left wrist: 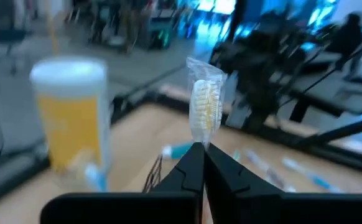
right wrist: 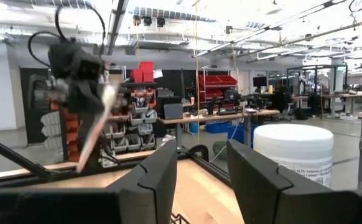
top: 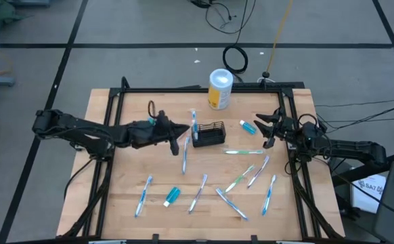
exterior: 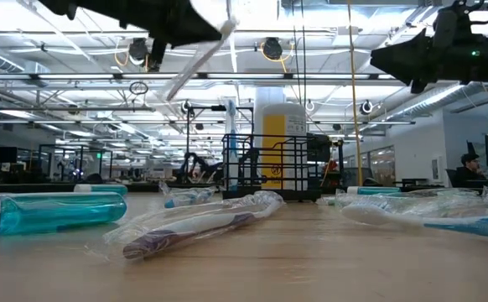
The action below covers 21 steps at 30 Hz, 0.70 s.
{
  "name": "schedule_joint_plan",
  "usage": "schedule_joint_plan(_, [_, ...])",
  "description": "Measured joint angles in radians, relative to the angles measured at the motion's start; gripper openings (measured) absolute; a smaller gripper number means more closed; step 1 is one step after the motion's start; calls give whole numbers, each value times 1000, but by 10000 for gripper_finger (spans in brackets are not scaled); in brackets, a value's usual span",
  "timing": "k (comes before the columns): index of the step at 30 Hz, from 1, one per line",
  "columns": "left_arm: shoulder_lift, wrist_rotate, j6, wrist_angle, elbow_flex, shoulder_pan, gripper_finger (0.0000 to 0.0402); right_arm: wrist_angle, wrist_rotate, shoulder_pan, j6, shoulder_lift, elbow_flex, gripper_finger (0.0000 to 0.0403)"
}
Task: Pick & Place toothbrushing station
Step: Put the orange toothbrush into the black wire organizer
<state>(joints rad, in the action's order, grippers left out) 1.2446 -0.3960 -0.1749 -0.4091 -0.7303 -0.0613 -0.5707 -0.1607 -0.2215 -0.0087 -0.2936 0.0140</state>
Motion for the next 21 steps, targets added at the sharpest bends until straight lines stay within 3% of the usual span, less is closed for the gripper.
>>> schedule_joint_plan(10, [45,48,156,-318,1,37,3,-9,-3,0,-3,-9,0,130])
schedule_joint_plan(21, [298,131,184,-728,1,108,6,-13,-4,0,-3,-9,0,130])
